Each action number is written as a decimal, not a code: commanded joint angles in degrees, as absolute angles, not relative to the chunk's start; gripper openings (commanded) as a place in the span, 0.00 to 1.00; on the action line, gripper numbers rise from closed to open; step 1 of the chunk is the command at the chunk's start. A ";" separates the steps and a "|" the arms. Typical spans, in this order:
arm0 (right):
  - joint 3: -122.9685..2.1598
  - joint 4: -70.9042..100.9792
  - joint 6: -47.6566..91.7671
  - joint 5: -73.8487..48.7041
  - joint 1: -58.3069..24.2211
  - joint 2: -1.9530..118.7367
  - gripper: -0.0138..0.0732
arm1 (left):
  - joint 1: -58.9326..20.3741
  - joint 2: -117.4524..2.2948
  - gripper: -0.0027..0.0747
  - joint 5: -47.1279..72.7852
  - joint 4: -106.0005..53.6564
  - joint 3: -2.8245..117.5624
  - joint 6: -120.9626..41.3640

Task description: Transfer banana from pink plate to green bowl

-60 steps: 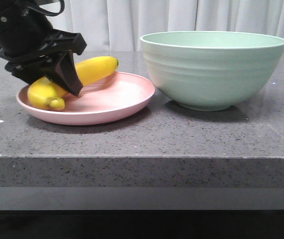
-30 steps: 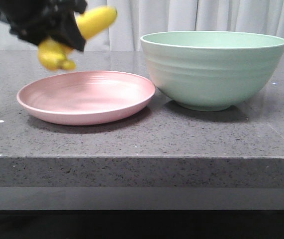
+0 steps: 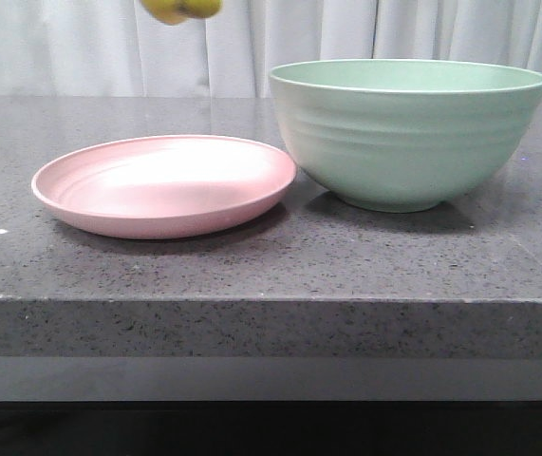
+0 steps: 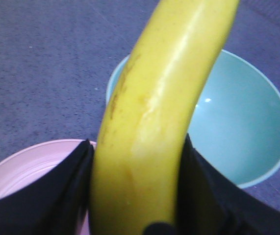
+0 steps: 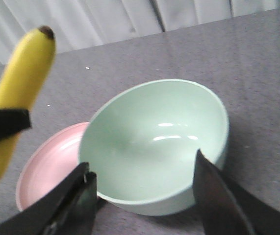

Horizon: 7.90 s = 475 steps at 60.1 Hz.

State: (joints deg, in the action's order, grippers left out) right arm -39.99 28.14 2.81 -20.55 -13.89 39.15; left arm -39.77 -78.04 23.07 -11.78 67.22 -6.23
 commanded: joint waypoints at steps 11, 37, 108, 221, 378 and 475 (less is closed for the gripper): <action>-48.28 36.12 3.27 -6.49 -24.87 49.66 0.74 | -42.20 -76.13 0.30 18.58 -12.77 68.90 -6.33; -61.95 37.57 3.27 -2.01 -31.71 67.89 0.85 | -42.20 -76.13 0.30 18.58 -12.77 68.90 -6.33; -67.27 37.05 4.52 -1.48 -30.76 75.51 0.28 | -42.20 -75.67 0.81 19.92 -12.66 69.02 -6.33; -72.04 22.35 16.57 -22.54 -11.03 69.78 0.74 | -16.48 -64.21 0.75 20.29 -9.83 66.46 -6.59; -38.97 24.79 16.51 -13.31 -10.53 36.15 0.06 | 0.24 1.56 0.01 6.82 -4.84 0.61 -6.69; -20.86 0.93 -2.66 2.53 -4.87 23.46 0.06 | 0.35 1.33 0.01 3.12 -5.24 -0.61 -6.69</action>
State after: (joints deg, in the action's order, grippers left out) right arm -24.50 4.21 1.27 -5.40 -7.09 27.59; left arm 0.17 0.22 8.14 -4.68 -0.41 -6.66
